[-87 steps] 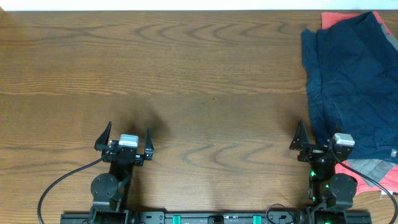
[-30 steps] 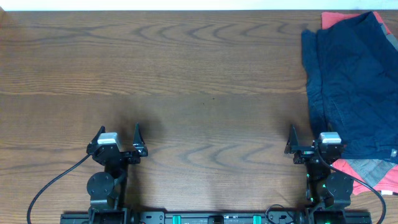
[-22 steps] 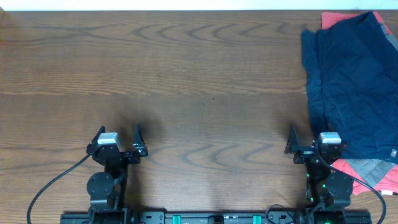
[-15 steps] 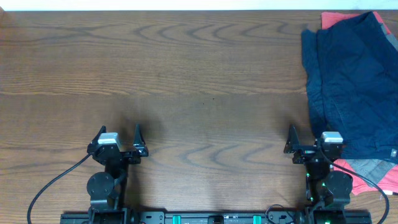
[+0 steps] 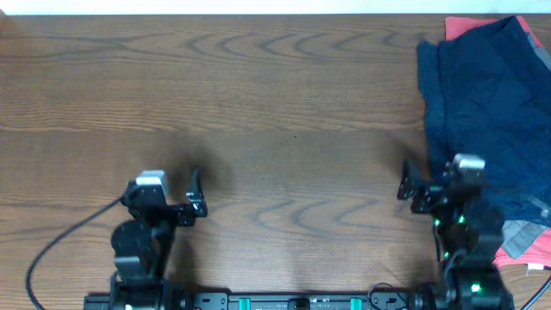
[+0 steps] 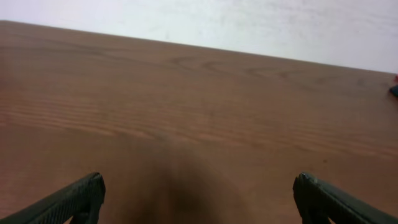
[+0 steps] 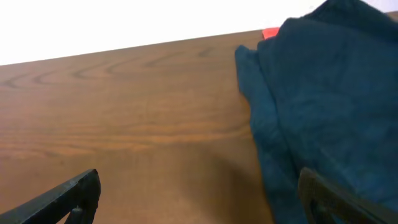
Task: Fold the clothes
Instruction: 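Reach the right gripper to the navy clothes pile and pinch the top garment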
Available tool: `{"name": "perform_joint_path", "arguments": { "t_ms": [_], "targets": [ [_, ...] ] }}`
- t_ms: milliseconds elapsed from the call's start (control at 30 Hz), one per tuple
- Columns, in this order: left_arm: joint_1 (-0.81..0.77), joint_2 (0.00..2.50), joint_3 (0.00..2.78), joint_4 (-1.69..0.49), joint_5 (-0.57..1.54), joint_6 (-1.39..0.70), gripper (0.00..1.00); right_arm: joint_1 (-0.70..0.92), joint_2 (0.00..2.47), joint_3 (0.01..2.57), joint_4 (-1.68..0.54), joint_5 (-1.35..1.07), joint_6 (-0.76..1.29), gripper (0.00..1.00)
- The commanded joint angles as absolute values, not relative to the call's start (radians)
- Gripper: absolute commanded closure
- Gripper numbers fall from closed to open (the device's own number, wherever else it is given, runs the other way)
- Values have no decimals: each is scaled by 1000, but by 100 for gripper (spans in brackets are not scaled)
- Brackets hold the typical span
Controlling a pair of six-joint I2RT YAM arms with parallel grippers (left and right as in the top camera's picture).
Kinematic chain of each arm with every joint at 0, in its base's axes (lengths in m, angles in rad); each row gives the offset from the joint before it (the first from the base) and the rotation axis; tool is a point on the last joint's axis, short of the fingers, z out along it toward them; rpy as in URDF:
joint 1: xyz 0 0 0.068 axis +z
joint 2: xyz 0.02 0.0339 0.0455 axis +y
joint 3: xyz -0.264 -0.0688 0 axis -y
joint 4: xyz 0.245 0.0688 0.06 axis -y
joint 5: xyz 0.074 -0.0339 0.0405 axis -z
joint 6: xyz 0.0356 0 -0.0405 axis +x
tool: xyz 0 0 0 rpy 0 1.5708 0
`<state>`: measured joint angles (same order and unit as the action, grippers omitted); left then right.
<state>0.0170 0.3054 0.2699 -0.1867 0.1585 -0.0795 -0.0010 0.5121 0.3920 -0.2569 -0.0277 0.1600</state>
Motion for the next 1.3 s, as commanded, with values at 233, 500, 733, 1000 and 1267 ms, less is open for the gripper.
{"name": "perform_joint_path", "arguments": {
  "t_ms": [233,500,733,1000,1267],
  "targets": [
    [20,811,758,-557,195,-86,2,6,1039,862,-545,-23,2,1],
    [21,1042,1007,-815,191,-87,2,-6,1299,1053,-440,10,-1,1],
    [21,1056,1006,-819,191,-87,2,-57,1513,1054,-279,412,21,12],
    [21,1056,1006,-818,191,-87,2,-94,1719,1054,-272,476,48,31],
    [21,1056,1005,-818,191,-87,2,-118,1781,1053,-279,513,101,43]
  ]
}}
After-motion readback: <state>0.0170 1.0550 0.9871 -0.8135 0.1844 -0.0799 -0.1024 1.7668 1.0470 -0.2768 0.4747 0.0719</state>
